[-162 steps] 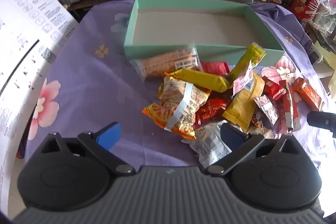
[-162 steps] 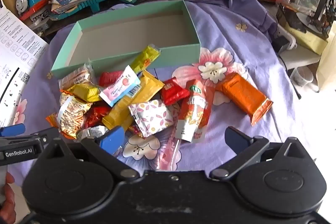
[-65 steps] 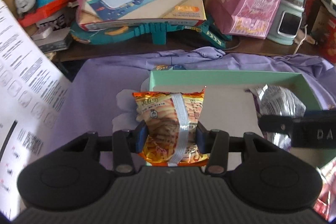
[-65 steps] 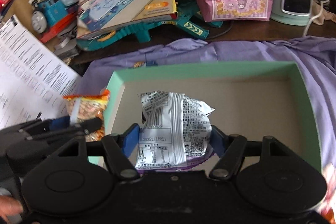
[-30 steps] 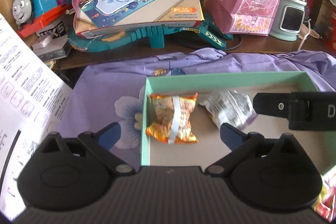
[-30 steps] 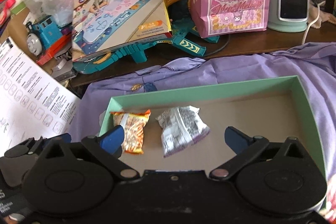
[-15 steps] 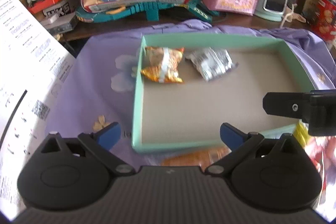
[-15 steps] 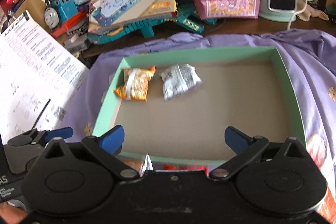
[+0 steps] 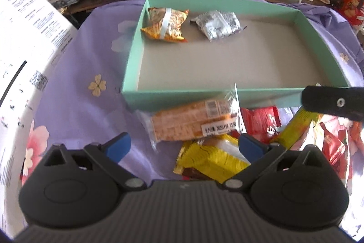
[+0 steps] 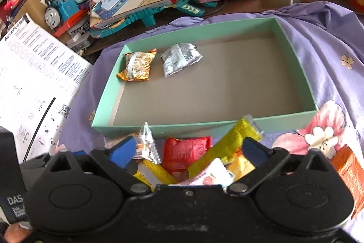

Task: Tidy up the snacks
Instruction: 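Grasp the yellow stick snack with the right tool while the left tool grasps the yellow bar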

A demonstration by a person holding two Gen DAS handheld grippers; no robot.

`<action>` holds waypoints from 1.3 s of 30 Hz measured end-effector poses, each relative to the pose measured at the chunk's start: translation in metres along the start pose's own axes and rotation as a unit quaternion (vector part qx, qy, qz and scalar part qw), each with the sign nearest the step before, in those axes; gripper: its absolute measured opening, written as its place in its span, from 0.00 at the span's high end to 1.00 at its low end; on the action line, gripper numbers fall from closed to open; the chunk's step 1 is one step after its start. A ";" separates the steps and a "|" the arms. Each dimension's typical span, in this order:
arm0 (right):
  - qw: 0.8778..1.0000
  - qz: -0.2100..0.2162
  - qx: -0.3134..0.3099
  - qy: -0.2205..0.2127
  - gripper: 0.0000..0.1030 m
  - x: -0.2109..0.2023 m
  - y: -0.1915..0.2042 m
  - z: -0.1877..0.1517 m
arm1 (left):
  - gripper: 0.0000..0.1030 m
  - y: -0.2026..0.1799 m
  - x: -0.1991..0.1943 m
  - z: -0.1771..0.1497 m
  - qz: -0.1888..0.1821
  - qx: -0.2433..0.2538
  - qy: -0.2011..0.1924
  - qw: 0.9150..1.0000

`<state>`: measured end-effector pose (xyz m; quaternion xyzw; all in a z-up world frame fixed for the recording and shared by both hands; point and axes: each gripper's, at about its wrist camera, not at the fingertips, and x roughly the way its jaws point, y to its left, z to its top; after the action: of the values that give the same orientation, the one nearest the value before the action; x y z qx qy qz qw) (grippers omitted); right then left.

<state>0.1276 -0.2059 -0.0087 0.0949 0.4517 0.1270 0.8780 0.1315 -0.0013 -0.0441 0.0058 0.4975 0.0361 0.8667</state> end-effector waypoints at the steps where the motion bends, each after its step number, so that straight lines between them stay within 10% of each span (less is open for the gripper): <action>1: 1.000 -0.004 0.005 -0.003 0.05 -0.002 -0.004 -0.002 | 0.00 -0.003 0.001 -0.001 0.005 -0.003 0.002 1.000; 24: 0.999 0.005 0.019 0.034 0.41 0.035 -0.008 -0.025 | 0.00 0.006 0.008 -0.027 0.047 0.005 0.001 0.999; 29: 0.998 0.021 -0.003 0.052 0.86 0.047 0.012 -0.030 | 0.00 0.023 0.003 -0.028 0.031 -0.029 0.017 0.999; 39: 0.999 0.014 0.013 0.046 0.85 0.034 -0.011 -0.033 | 0.00 -0.006 0.005 -0.017 -0.022 -0.049 0.028 0.998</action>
<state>0.1207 -0.2039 -0.0569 0.1069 0.4921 0.1377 0.8529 0.1191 -0.0072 -0.0572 -0.0484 0.5194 0.0409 0.8522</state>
